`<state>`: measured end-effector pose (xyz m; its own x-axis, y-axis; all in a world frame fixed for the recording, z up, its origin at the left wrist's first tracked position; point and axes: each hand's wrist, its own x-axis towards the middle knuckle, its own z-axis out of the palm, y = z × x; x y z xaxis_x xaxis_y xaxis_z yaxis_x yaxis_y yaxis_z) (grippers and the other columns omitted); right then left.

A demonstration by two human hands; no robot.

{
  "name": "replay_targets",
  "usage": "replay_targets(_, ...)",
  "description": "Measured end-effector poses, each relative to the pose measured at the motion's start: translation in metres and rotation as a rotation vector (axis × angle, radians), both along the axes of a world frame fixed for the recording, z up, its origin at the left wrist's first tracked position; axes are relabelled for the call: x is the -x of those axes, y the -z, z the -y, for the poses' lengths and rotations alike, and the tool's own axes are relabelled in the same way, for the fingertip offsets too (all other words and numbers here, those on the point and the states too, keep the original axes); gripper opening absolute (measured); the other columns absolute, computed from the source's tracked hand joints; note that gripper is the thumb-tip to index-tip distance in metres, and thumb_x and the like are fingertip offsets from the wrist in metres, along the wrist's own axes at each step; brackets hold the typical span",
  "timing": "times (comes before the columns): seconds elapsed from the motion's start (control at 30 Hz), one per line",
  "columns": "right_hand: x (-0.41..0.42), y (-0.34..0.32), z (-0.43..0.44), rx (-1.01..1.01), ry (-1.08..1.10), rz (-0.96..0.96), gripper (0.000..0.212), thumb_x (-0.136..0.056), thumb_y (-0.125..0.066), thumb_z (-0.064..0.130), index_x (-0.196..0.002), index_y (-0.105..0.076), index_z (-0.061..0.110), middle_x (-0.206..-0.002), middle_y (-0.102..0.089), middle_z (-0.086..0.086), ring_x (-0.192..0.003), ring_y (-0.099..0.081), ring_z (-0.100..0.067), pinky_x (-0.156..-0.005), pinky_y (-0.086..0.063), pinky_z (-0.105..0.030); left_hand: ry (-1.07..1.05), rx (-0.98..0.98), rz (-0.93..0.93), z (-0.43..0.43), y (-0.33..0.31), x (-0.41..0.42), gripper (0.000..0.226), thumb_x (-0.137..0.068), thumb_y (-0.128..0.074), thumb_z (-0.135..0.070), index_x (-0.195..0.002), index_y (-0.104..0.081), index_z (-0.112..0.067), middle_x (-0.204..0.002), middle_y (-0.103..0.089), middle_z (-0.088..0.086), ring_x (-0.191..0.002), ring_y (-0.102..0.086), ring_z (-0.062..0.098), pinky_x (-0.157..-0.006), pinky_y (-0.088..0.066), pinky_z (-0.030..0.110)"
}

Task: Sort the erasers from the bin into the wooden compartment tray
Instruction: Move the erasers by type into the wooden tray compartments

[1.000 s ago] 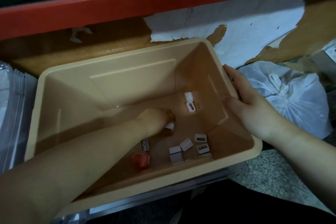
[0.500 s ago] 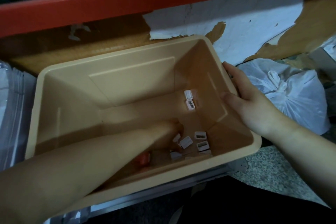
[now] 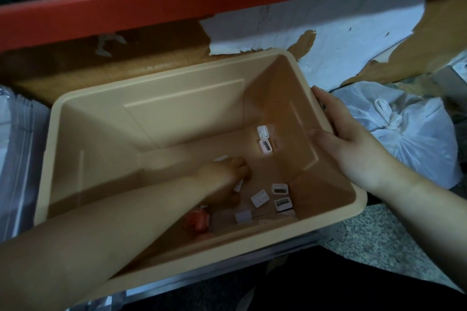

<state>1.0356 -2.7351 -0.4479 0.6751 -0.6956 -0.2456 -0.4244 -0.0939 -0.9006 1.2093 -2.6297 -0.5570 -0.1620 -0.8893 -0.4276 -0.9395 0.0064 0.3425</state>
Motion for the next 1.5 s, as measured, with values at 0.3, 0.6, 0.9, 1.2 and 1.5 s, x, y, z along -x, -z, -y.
replay_targets(0.3,0.0,-0.001,-0.001,0.002,-0.008,-0.002,0.057,-0.092,-0.042,0.008,-0.14,-0.022,0.033,-0.099,-0.045,0.031,-0.082,-0.051,0.02,-0.066,-0.04,0.005,-0.124,0.023,-0.082,0.006,0.004,-0.004,0.045,-0.08,-0.068,-0.032,-0.117,-0.054,-0.01,-0.127,-0.043,0.007,-0.115,-0.043,0.021,-0.092,-0.034,0.026)
replay_targets(0.6,-0.001,-0.001,0.0,0.008,0.0,-0.006,0.057,-0.092,-0.041,0.007,-0.14,-0.022,0.034,-0.097,-0.046,0.028,-0.086,-0.051,0.009,-0.066,-0.041,0.004,-0.121,0.042,-0.103,0.001,0.004,0.034,0.041,-0.083,-0.062,-0.036,-0.118,-0.053,-0.016,-0.128,-0.042,0.001,-0.115,-0.043,0.018,-0.09,-0.032,0.024)
replay_targets(0.9,0.0,0.0,0.001,0.051,-0.019,-0.039,0.059,-0.092,-0.042,0.008,-0.14,-0.021,0.036,-0.098,-0.045,0.03,-0.089,-0.051,0.007,-0.072,-0.044,-0.004,-0.125,-0.107,-0.134,0.015,0.008,0.04,0.032,-0.081,-0.066,-0.034,-0.102,-0.065,-0.011,-0.124,-0.043,0.003,-0.109,-0.045,0.017,-0.079,-0.034,0.021)
replay_targets(1.2,-0.001,0.0,0.0,0.026,0.002,-0.011,0.059,-0.091,-0.043,0.007,-0.138,-0.023,0.037,-0.099,-0.046,0.031,-0.092,-0.049,0.01,-0.077,-0.042,-0.004,-0.171,0.034,-0.136,0.018,0.01,0.012,0.02,-0.083,-0.063,-0.019,-0.102,-0.07,-0.012,-0.124,-0.049,0.004,-0.114,-0.046,0.019,-0.093,-0.036,0.024)
replay_targets(1.5,0.0,0.001,0.001,-0.003,-0.004,0.007,0.058,-0.092,-0.042,0.008,-0.139,-0.023,0.035,-0.1,-0.047,0.029,-0.079,-0.053,0.022,-0.065,-0.041,0.003,-0.149,0.193,0.058,0.004,0.014,0.011,0.051,-0.085,-0.053,-0.05,-0.122,-0.049,-0.015,-0.139,-0.032,0.0,-0.124,-0.031,0.02,-0.092,-0.025,0.026)
